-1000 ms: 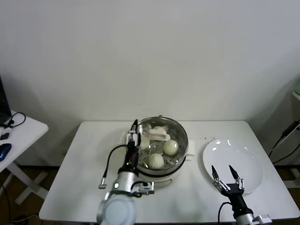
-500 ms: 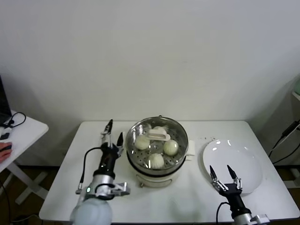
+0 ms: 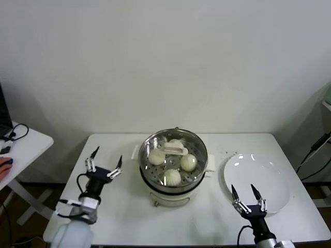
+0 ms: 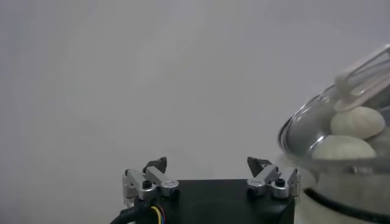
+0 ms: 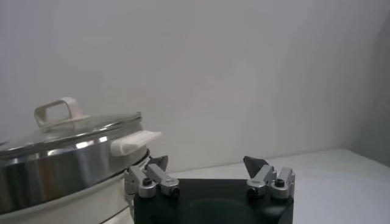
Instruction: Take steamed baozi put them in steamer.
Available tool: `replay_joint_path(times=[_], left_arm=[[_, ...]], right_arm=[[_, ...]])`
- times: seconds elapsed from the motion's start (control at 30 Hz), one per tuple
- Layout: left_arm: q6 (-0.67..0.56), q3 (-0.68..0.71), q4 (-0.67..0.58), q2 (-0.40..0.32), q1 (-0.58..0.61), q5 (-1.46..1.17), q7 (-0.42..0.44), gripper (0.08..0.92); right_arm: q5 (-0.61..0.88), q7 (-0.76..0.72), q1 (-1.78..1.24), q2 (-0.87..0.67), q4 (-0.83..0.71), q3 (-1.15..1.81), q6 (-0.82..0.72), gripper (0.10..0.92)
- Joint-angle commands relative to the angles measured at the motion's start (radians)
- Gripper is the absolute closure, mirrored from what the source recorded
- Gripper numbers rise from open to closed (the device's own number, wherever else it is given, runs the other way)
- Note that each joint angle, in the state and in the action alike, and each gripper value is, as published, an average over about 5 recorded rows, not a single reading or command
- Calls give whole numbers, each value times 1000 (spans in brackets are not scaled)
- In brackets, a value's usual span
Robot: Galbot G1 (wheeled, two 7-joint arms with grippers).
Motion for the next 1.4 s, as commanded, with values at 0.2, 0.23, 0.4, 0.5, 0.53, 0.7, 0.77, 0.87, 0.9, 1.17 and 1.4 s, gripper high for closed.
replay_joint_path(times=[0.2,0.23,0.4,0.5,0.53,0.7,0.77,0.87,0.9,1.17,1.4], left_arm=[[-339,-164,259,-20,96,-576,81,177],[-348,-161,272,-21,96,-575,82,177],[-379,-144,315,-26,93,-555,83,177],[-386,-138,318,-32,96,-546,85,177],[-387,-136,318,-34,97,-544,85,177],[-391,-131,314,-38,107,-539,87,177],[-392,-130,315,-39,109,-538,87,177],[-391,-128,320,-38,110,-531,87,177],[-390,-127,321,-38,111,-528,87,177],[-386,-122,318,-34,114,-517,91,177],[-384,-123,316,-33,117,-518,93,177]], right_arm=[[-30,7,0,10,-30,-15,76,203],[-30,7,0,10,-32,-15,77,203],[-33,8,2,9,-33,-12,80,203],[-35,12,3,10,-34,-10,80,203],[-35,15,4,11,-35,-10,81,203],[-38,23,12,14,-45,-11,91,203],[-39,24,14,15,-48,-12,93,203],[-43,26,15,18,-50,-16,94,203],[-44,26,15,19,-50,-16,94,203],[-47,28,11,21,-51,-16,101,203],[-56,40,7,22,-49,-15,99,203]])
